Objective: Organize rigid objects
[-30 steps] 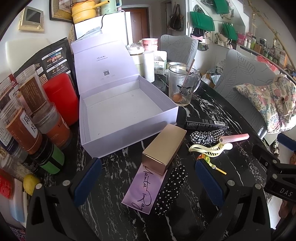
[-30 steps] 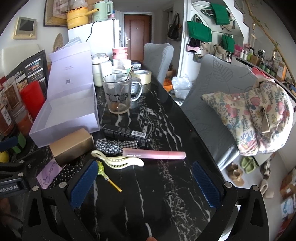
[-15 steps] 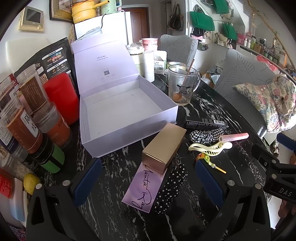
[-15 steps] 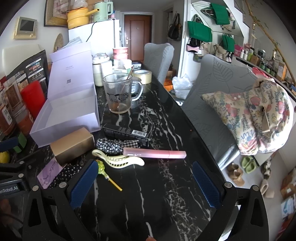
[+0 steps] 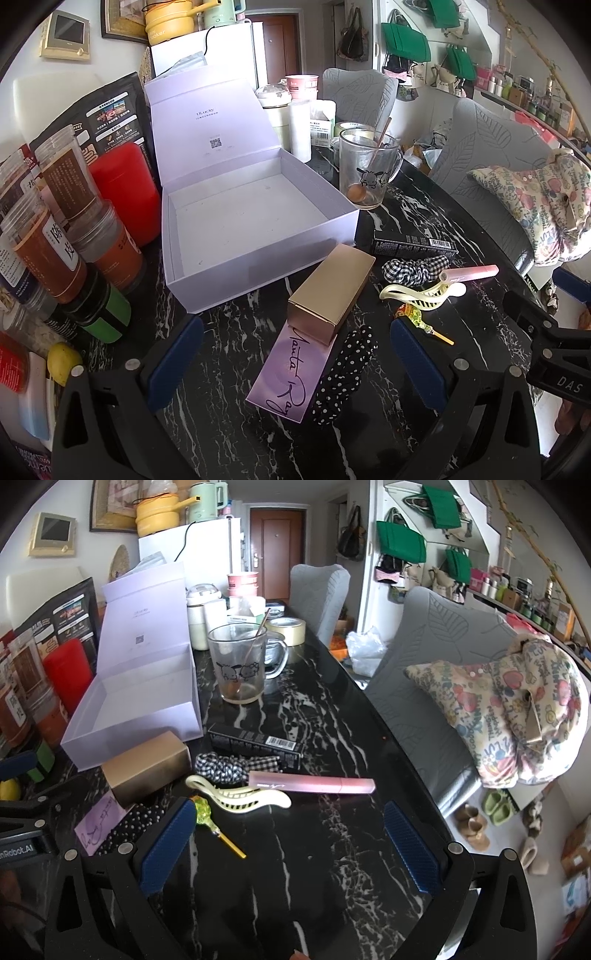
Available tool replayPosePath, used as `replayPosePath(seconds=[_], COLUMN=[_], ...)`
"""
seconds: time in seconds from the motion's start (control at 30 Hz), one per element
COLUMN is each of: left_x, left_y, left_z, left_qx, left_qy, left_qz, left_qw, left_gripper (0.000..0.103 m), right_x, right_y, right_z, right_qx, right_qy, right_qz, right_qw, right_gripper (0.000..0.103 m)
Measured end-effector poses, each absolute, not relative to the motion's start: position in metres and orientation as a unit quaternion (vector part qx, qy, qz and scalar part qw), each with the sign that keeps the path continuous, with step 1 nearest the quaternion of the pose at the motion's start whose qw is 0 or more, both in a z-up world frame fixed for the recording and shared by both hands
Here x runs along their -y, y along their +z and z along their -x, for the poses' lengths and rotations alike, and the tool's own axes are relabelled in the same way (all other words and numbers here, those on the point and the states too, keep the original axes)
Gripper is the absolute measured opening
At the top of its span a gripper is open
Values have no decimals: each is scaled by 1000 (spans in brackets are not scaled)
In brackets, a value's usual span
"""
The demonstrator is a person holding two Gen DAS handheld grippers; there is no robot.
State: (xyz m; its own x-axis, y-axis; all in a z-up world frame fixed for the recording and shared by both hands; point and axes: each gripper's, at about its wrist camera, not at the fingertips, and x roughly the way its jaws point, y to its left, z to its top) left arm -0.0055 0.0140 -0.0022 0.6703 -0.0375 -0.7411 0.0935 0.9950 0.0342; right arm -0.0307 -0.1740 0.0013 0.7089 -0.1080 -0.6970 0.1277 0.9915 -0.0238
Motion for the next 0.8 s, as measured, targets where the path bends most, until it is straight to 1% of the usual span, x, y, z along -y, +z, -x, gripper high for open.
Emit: replayPosePath(seconds=[0.8], left_x=[-13], left_y=[1], left_z=[9], left_qx=[-397], left_qy=[-35], left_qz=[-40], left_qw=[916], left_gripper=[103], right_x=[176], right_y=[0], right_z=[32], right_qx=[-377], right_qy=[-59], right_qz=[-12], right_qw=[924], right_gripper=[103])
